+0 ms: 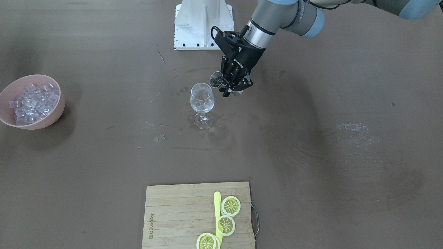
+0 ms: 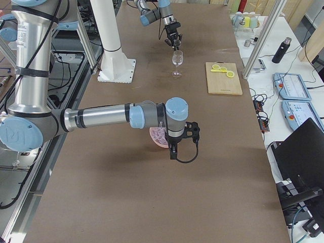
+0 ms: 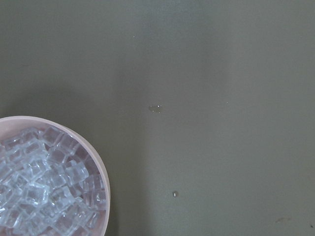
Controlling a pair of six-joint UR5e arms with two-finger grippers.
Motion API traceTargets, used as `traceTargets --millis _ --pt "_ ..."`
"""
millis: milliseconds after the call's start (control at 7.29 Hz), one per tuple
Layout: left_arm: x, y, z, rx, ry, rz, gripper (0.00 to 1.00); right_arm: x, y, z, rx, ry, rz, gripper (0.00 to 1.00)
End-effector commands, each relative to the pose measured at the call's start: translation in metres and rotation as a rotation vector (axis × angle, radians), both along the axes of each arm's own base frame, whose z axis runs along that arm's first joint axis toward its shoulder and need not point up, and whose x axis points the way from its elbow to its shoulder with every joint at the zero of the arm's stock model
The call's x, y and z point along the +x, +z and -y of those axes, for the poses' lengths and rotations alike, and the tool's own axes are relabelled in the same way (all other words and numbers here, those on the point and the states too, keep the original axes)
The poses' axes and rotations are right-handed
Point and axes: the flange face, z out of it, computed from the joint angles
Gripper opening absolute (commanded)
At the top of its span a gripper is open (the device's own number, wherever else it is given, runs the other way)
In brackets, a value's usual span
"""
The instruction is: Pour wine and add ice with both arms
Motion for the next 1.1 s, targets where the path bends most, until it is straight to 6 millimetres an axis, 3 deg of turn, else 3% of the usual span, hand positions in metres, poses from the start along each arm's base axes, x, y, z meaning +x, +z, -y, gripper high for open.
traceTargets --millis 0,548,960 --pt "0.001 -0.009 0.001 -0.014 -0.004 0.031 0.00 0.000 0.001 0.000 -0.003 0.000 0.000 1.00" --pt "-0.012 -0.033 -0.006 -0.026 0.005 0.123 0.00 0.000 0.001 0.000 -0.006 0.004 0.000 1.00" --pt "-0.010 -0.047 -0.002 -0.021 -0.004 0.207 0.00 0.000 0.001 0.000 -0.006 0.003 0.005 1.00"
